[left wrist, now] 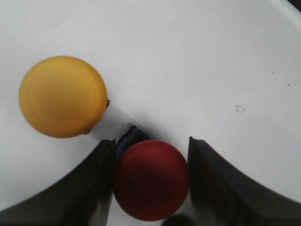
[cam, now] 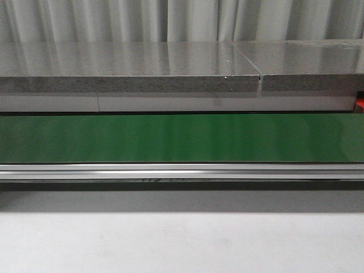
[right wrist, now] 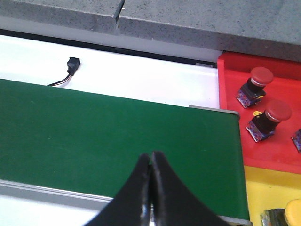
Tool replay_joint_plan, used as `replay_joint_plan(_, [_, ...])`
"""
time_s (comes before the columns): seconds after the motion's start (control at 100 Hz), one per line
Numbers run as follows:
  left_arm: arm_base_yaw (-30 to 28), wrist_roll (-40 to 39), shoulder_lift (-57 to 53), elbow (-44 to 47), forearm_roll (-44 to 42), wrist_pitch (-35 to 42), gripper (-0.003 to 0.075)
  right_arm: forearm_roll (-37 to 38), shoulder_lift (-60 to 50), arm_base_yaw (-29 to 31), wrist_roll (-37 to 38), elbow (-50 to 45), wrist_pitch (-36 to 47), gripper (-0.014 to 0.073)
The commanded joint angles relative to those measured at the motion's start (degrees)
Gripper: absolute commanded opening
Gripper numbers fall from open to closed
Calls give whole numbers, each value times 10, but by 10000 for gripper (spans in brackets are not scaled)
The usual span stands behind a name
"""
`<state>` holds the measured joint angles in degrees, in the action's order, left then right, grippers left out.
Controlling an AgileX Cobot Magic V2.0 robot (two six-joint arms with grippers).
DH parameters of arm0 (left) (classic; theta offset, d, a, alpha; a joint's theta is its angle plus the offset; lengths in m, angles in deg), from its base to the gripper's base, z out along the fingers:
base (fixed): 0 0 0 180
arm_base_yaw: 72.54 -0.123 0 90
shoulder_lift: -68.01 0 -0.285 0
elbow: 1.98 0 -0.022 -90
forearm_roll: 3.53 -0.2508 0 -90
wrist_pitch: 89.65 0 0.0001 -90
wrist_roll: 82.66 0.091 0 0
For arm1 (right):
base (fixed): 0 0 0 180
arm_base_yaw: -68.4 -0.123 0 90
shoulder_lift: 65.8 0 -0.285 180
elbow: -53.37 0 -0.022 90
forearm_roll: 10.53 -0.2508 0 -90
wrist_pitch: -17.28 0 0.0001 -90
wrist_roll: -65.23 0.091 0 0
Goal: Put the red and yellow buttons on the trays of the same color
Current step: 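Lower the left gripper and grasp the red push-button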
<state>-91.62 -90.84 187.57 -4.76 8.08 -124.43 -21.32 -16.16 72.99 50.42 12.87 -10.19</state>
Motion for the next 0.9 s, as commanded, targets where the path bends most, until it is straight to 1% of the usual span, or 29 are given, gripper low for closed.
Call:
replay_joint_plan(0.0, [-2, -3, -25, -21, 15, 4, 143, -4, -4, 0, -7, 15, 42, -68])
replay_joint_plan(0.02, [-2, -2, -25, -24, 17, 0, 125, -4, -4, 0, -7, 15, 42, -68])
replay_joint_plan(0.13, [-2, -1, -27, -45, 20, -28, 81, -4, -4, 0, -7, 15, 42, -68])
replay_joint_plan(0.28, [-2, 2, -52, -91, 20, -73, 57, -4, -4, 0, -7, 15, 42, -68])
replay_joint_plan(0.36, [-2, 21, -81, -107, 20, -94, 43, -4, -4, 0, -7, 15, 42, -68])
replay_joint_plan(0.6, [5, 50, -176, -108, 20, -132, 42, -4, -4, 0, -7, 15, 42, -68])
replay_joint_plan(0.75, [33, 75, -215, -105, 20, -171, 42, -4, -4, 0, -7, 15, 42, -68])
replay_joint_plan(0.89, [60, 76, -226, -82, 20, -172, 42, -4, -4, 0, -7, 15, 42, -68])
